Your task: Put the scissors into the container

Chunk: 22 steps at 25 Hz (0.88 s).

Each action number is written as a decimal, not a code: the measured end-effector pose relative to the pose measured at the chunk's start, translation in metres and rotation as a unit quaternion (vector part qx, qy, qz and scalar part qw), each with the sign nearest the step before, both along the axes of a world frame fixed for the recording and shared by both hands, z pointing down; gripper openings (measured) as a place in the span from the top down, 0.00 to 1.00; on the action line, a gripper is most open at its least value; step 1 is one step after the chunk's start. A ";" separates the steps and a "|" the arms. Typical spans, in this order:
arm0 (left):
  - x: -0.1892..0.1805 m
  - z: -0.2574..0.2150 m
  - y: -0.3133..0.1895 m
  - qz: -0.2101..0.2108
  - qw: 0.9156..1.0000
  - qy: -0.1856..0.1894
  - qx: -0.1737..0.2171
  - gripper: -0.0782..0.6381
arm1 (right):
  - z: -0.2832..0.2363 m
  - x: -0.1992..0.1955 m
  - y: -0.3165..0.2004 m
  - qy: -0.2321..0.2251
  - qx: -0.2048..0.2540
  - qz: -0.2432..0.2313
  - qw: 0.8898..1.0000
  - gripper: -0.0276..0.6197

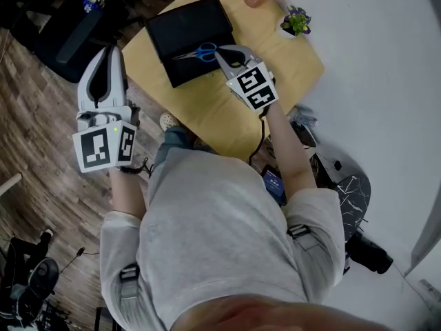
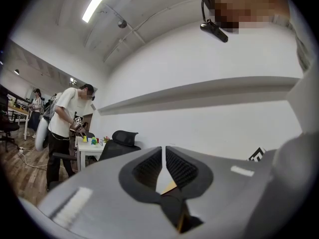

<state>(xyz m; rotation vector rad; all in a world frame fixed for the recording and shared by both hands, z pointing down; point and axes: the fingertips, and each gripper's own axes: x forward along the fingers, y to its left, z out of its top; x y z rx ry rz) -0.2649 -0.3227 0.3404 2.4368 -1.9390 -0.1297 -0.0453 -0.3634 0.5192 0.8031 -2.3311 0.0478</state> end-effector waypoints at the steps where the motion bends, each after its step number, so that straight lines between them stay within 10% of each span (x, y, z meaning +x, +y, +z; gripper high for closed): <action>1: 0.004 -0.003 0.002 0.002 1.000 -0.002 0.005 0.78 | -0.008 0.002 0.002 -0.020 0.003 0.013 1.000 0.95; 22: 0.068 -0.052 0.062 0.016 0.998 -0.016 0.053 0.78 | -0.138 0.041 0.068 -0.180 0.128 0.104 0.970 0.95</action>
